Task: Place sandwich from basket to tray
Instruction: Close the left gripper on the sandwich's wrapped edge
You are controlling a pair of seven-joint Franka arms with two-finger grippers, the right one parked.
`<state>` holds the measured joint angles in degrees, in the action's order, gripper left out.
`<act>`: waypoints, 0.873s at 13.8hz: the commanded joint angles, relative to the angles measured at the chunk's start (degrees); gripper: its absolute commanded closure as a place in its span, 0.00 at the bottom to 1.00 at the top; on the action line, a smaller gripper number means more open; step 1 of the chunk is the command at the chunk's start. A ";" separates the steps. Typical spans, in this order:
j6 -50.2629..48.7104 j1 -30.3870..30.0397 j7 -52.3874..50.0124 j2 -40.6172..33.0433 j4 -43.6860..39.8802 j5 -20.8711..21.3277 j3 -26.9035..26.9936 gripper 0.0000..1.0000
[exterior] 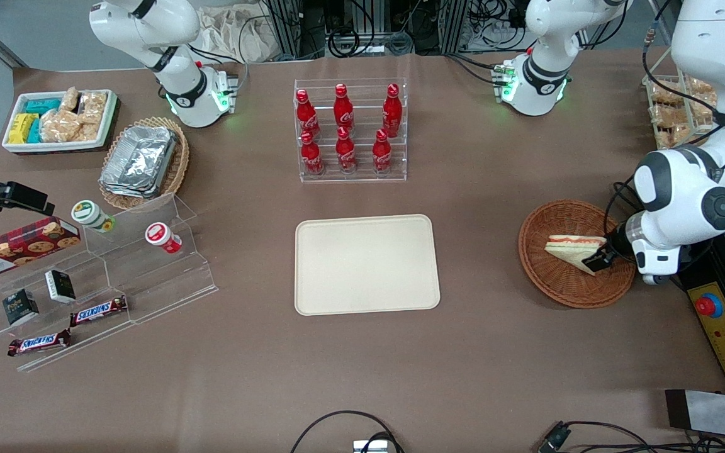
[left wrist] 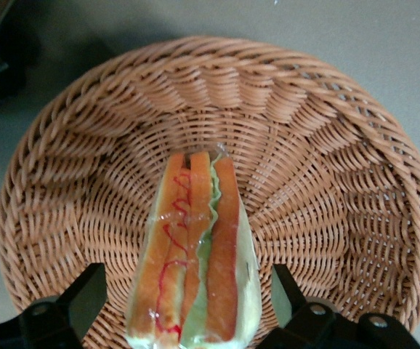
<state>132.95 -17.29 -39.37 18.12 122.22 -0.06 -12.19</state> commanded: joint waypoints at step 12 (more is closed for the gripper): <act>-32.87 1.64 8.41 -2.48 -24.52 0.41 -1.69 1.00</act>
<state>110.13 -16.10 -34.68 15.50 107.46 -0.01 -13.69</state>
